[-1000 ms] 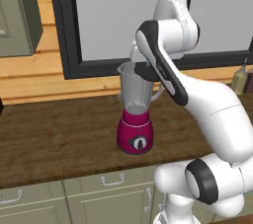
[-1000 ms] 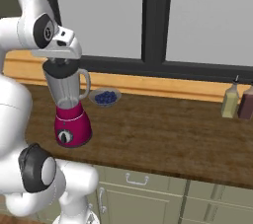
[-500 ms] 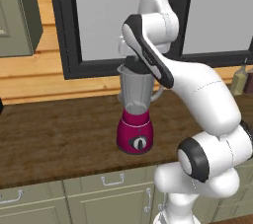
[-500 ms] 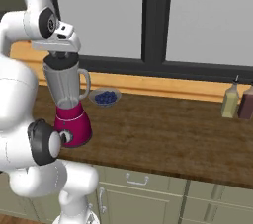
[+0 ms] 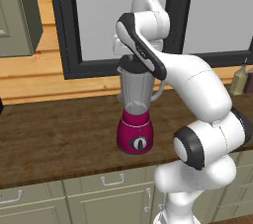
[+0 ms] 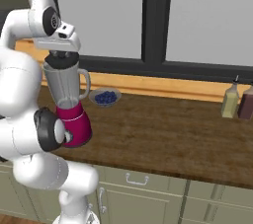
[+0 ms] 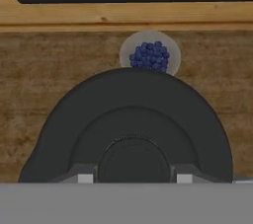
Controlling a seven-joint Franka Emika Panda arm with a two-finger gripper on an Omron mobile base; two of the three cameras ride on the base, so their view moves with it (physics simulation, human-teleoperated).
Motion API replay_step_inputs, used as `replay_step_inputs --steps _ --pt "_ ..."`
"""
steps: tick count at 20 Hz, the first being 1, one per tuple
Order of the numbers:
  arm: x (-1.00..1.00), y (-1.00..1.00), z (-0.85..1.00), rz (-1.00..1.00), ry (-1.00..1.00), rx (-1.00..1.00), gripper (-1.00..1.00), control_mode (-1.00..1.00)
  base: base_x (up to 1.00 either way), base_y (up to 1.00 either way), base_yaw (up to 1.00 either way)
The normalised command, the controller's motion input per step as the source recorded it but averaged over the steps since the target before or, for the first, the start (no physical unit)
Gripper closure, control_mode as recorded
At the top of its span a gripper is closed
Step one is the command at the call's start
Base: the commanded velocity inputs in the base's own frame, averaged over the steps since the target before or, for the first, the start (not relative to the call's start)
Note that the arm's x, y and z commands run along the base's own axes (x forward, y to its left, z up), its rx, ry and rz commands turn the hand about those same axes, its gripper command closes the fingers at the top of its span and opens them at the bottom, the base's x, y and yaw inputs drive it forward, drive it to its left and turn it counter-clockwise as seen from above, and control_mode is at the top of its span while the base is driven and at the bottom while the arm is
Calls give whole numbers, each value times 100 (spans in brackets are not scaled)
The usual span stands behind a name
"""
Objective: Close the lid blender by securely placing the lid on top.
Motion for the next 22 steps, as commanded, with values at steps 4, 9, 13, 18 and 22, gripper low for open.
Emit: replay_step_inputs --steps 4,9,13,18,22 --pt "1 0 -31 -7 11 5 100 -100 0 0 0" --pt "-1 3 -2 -21 19 3 100 -100 0 0 0" --pt "-4 5 0 -33 32 2 100 -100 0 0 0" --pt "-1 1 0 -32 30 1 100 -100 0 0 0" --pt "-20 0 -30 -32 16 0 100 -100 0 0 0"
